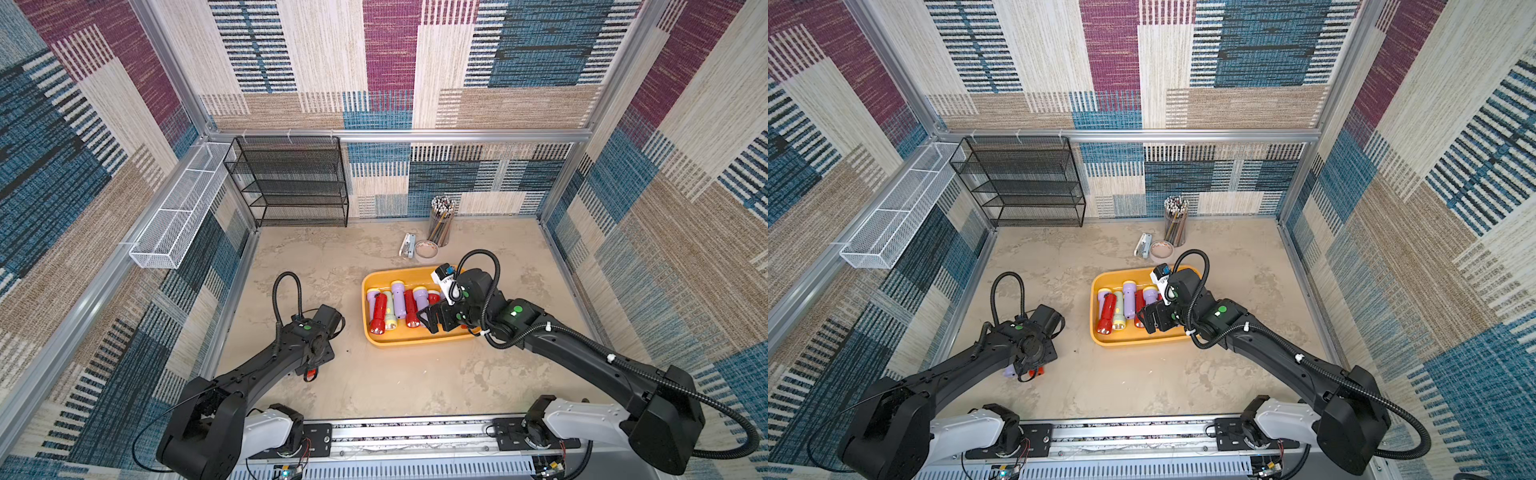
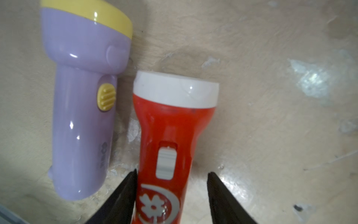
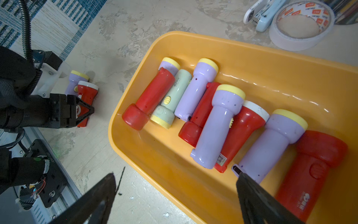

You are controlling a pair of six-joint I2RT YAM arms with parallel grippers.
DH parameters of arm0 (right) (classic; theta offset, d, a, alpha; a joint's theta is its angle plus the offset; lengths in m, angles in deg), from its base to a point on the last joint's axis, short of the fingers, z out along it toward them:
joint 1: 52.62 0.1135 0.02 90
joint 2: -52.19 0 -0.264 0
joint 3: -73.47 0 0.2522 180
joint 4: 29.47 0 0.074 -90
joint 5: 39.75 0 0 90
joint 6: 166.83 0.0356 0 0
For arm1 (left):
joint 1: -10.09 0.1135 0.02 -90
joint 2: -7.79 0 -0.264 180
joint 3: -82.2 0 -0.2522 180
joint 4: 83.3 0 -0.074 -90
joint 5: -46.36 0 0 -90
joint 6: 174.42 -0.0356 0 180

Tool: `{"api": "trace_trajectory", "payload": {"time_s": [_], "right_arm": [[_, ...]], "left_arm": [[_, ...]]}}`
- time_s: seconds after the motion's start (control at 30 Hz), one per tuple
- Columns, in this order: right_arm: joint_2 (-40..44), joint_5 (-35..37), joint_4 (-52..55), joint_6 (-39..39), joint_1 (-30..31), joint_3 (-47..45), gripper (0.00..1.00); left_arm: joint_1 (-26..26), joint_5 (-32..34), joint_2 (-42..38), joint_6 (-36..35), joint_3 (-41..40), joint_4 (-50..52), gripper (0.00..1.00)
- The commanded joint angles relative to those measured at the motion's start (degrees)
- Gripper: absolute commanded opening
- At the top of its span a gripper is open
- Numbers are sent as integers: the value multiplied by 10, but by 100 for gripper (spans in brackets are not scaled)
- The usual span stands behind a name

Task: Put the flashlights into the storage boxes
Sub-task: Pick up the flashlight from the center of the board, then place the flashlight at the storage box.

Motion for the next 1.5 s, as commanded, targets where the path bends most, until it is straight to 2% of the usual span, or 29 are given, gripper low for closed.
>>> {"api": "trace_trajectory", "payload": {"time_s": [0.0, 0.07, 0.13, 0.2, 0.33, 0.53, 0.83, 1.0, 1.2, 1.47], "right_arm": [[-1, -7, -12, -2, -2, 2, 100], [-2, -7, -11, -3, -2, 2, 100], [-2, -6, -9, -3, -3, 2, 100], [0, -5, -7, -2, -3, 4, 100], [5, -4, -3, 1, -4, 3, 100], [10, 2, 5, 5, -4, 7, 100], [27, -16, 15, 18, -4, 8, 100], [43, -4, 25, 24, -4, 7, 100], [66, 14, 39, 29, -5, 12, 100], [95, 24, 54, 38, -5, 12, 100]], "left_arm": [[0, -6, 6, -6, -4, -20, 59], [0, -7, 12, -6, -3, -23, 56], [0, -9, 21, -7, -1, -28, 49], [0, -14, 28, -7, -1, -34, 47], [0, -25, 41, -10, -1, -40, 35], [1, -40, 21, -19, 21, -16, 24], [-6, -84, -29, -31, 87, 25, 24], [-32, -104, -28, -30, 139, 26, 24], [-97, -91, 26, -34, 236, 37, 25], [-178, -84, 170, -50, 392, 38, 26]]}}
